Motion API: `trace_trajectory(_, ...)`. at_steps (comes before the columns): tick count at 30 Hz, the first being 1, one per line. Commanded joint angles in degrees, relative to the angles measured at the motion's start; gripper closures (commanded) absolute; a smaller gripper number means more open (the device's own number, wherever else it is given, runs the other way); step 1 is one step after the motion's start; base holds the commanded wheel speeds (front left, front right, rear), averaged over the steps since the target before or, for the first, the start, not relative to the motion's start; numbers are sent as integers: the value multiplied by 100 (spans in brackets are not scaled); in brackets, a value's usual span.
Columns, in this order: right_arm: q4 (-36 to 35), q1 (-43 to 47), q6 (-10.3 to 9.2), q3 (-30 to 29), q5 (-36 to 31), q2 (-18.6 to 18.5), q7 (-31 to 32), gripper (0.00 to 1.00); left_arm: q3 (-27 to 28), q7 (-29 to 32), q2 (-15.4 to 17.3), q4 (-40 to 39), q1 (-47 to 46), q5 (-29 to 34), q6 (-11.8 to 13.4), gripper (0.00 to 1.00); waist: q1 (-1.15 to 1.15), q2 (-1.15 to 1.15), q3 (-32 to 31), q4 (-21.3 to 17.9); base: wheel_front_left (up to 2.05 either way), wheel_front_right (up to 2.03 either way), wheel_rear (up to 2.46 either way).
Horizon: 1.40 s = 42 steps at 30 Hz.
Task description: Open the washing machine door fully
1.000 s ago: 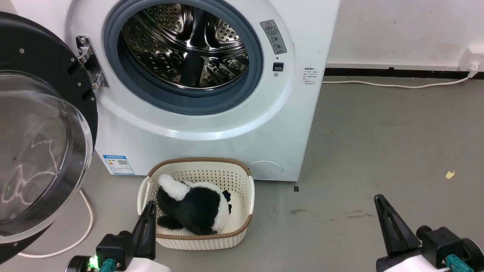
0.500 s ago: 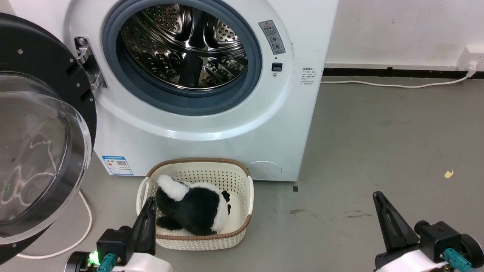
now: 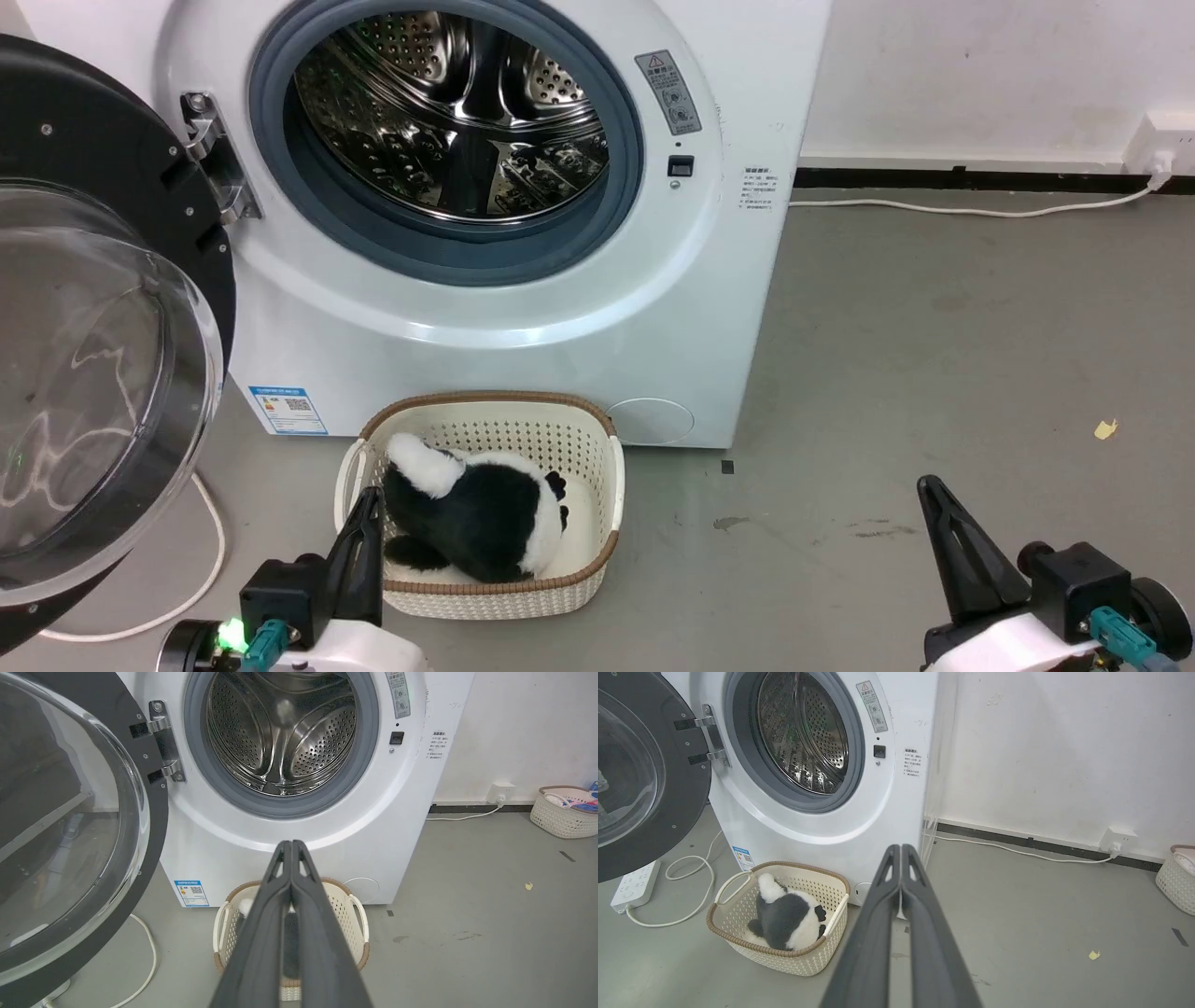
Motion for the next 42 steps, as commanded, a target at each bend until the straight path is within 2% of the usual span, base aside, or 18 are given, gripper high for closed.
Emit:
trace_trajectory(1,19,-104,3,9,-44,3,36,100,29,32,-19,-32,-88,65,31,100,0,0,-1,-2,0,0,0)
trace_trajectory(42,36,-246,4,35,-78,5,506,100,177,484,-122,-157,-192,327,46,100,0,0,-15,-64,0,0,0)
